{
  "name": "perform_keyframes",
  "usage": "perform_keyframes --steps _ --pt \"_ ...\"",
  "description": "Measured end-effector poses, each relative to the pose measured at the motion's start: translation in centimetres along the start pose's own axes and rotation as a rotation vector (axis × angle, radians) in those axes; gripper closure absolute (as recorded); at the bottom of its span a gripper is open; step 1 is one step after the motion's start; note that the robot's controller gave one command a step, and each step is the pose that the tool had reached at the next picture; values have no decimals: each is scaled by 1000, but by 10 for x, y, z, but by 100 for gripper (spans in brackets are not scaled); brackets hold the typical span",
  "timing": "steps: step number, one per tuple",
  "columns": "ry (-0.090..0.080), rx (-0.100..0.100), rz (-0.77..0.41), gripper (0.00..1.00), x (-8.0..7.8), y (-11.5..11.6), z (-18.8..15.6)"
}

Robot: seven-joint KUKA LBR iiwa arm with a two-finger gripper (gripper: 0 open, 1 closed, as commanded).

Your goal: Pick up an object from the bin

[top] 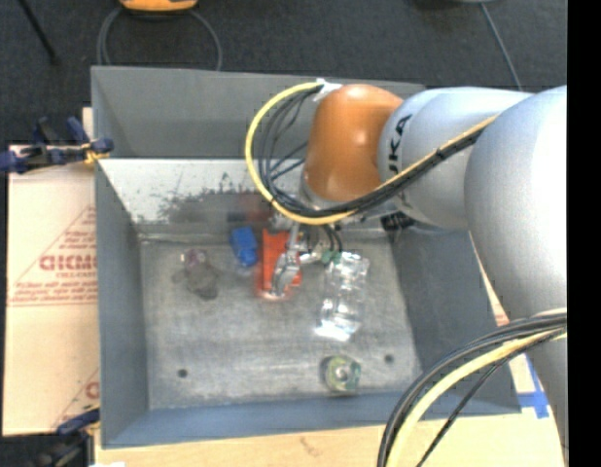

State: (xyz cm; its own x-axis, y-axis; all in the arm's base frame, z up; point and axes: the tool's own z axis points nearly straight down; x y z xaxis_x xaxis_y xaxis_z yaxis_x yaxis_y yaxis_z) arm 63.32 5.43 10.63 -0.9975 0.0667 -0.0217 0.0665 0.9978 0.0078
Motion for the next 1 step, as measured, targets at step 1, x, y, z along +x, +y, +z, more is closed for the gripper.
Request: perform_keyframes --steps 1 --pt "14 6 181 0 -7 26 -12"
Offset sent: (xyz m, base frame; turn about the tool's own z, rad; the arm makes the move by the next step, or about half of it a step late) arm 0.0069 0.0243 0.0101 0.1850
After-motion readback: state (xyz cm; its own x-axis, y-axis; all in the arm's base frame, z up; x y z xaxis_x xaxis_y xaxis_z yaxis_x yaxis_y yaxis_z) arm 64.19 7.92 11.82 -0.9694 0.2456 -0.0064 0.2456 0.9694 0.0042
